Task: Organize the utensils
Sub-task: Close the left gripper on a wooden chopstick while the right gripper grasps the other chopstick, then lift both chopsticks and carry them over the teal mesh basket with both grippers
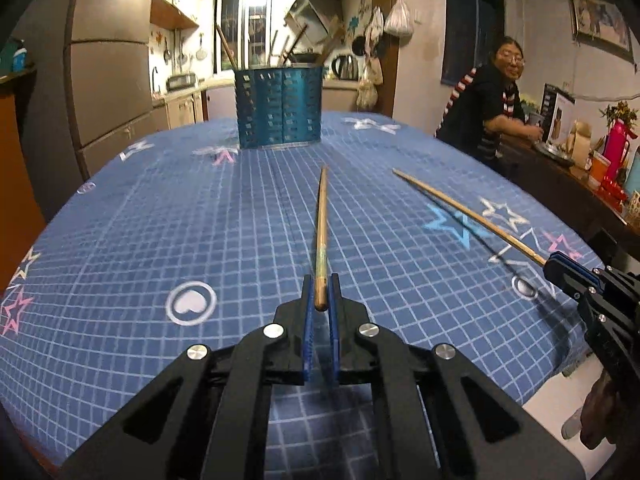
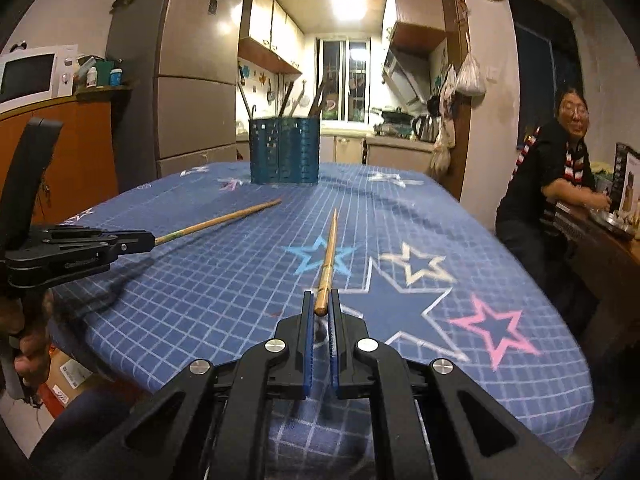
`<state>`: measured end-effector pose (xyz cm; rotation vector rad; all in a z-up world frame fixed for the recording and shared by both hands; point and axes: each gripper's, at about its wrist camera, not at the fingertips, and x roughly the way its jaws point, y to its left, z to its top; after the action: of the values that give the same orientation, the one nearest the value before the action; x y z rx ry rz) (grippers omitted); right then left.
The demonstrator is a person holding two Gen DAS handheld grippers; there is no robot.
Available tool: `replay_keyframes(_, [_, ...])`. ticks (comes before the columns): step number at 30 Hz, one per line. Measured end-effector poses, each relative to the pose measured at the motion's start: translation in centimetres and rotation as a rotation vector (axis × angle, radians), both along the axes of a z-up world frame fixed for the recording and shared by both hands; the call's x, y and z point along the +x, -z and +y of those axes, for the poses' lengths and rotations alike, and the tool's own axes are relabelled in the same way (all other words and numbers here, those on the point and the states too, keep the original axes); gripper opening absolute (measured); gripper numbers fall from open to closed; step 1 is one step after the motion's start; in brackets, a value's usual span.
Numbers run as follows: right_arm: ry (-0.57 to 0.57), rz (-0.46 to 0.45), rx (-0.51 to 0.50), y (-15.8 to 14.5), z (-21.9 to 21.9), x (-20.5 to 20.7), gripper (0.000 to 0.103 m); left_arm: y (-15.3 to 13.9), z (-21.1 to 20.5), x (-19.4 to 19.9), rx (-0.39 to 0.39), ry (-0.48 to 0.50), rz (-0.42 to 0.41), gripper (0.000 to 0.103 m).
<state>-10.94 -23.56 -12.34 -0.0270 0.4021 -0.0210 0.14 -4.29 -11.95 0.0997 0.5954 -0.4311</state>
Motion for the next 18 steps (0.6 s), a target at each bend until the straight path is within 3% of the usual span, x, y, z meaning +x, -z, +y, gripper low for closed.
replay_keyframes(11, [-0.008,-0.152,-0.07,-5.0,0.4,-2.3,0.008,-5.6,2.0,-1.9,-0.056,-0.034,-0.186,0.005])
replay_keyframes(18, [-0.039,-0.21,-0.096,-7.7,0.3,-2.5,0.008,-8.5,2.7,-2.2,-0.078,-0.042,-0.259,0.005])
